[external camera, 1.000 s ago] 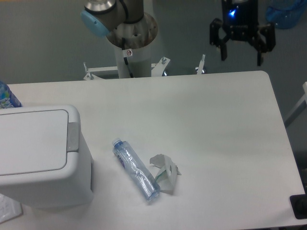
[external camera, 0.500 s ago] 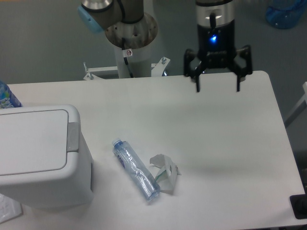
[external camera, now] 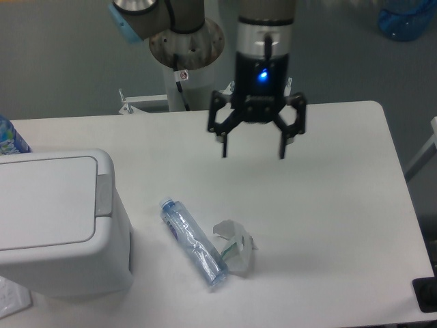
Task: Open the trash can
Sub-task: 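Move the open gripper over the white trash can lid edge, then press the gripper finger down on the lid edge to pop it open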
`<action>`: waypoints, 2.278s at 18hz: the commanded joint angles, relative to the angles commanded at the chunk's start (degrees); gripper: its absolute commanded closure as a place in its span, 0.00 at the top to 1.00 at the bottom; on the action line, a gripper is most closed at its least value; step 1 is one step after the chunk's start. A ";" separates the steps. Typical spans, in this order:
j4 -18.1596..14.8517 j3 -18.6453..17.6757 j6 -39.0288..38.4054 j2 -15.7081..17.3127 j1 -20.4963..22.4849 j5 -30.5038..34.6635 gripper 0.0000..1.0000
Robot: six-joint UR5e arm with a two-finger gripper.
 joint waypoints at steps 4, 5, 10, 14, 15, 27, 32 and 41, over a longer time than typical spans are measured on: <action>2.90 0.00 -3.78 -1.75 -3.43 -0.09 1.00; 3.95 0.00 -5.36 -2.20 -4.40 -0.17 1.00; 6.16 0.09 -7.57 -2.90 -6.69 -0.26 1.00; 6.16 -0.17 -8.54 -3.34 -7.74 -0.26 1.00; 6.16 -0.09 -8.54 -3.43 -8.18 -0.26 1.00; 6.16 -0.70 -9.85 -3.52 -10.38 -0.09 1.00; 6.25 -0.70 -9.85 -4.22 -11.70 -0.09 1.00; 6.25 -0.88 -9.85 -4.75 -11.96 0.00 1.00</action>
